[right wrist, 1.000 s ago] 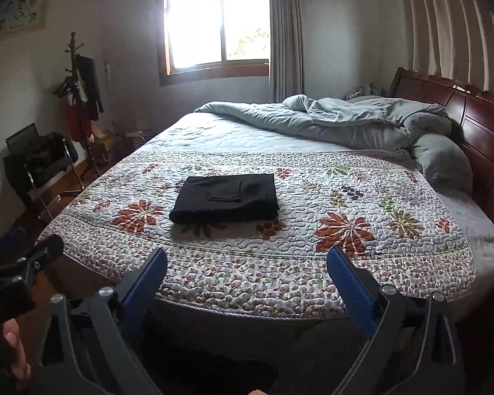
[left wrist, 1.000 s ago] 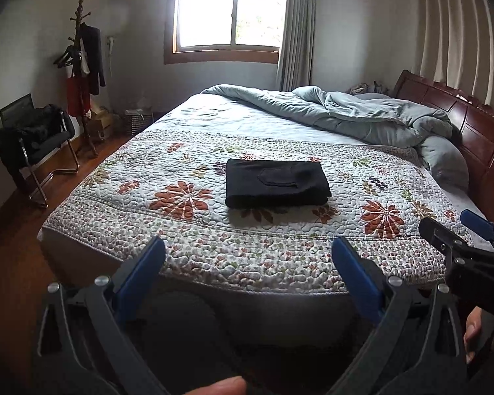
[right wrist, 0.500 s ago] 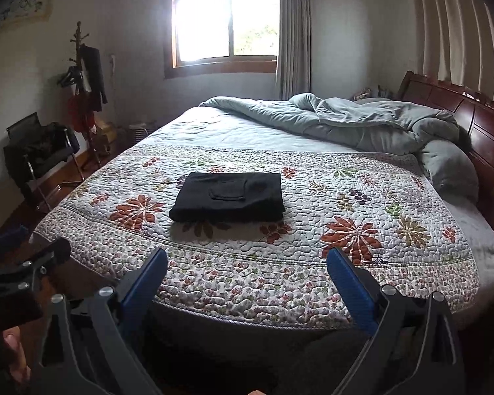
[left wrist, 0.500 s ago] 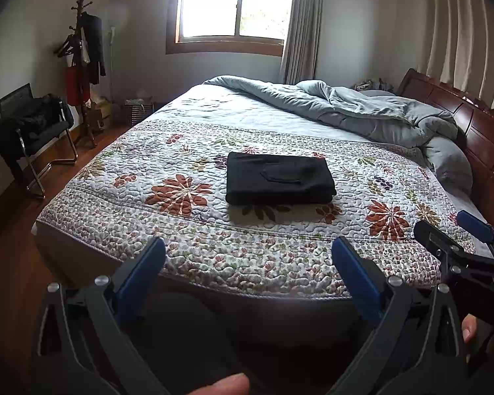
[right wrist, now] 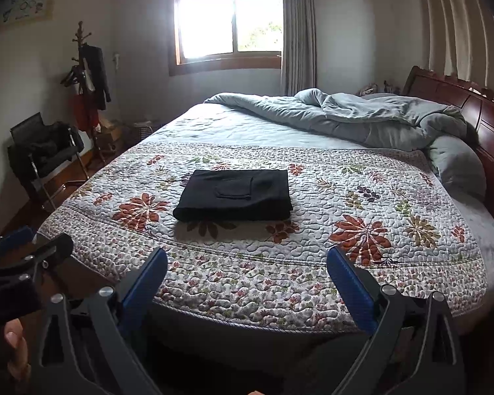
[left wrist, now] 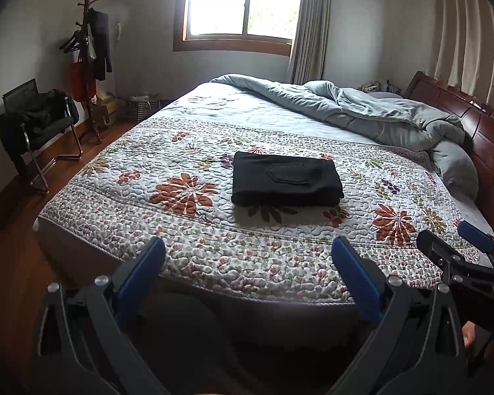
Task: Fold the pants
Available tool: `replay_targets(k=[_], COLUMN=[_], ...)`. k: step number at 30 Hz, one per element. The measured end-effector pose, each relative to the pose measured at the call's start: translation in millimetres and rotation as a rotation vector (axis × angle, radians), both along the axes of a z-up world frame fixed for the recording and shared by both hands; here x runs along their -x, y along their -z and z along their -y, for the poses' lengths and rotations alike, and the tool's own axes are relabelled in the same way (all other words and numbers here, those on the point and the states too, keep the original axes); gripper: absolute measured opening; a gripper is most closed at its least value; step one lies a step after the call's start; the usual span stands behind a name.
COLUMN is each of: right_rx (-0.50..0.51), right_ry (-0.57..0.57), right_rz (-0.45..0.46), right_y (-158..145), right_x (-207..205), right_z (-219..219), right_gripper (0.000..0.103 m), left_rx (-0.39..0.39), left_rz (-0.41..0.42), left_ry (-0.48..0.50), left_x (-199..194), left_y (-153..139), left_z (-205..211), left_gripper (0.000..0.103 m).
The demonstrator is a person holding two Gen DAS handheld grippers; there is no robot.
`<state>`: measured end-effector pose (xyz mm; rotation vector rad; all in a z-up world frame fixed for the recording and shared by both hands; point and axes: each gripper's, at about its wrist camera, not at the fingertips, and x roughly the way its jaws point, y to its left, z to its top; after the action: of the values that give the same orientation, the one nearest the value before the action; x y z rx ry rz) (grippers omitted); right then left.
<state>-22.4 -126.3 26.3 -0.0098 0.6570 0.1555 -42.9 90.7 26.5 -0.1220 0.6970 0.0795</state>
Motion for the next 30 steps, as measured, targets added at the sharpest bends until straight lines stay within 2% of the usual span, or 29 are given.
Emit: replay_targets(k=[30], right_rx=[0.004], right_ry=[-0.005], right_rz=[-0.004], right_y=[7], right_x=[-15], right_z=[0], right_gripper=[0.097], left_rx=[-0.044], left_rz=[-0.009], left_ry=[-0.011], left_x=[-11], left_y=[4], left_z=[5], left_gripper=[0.100])
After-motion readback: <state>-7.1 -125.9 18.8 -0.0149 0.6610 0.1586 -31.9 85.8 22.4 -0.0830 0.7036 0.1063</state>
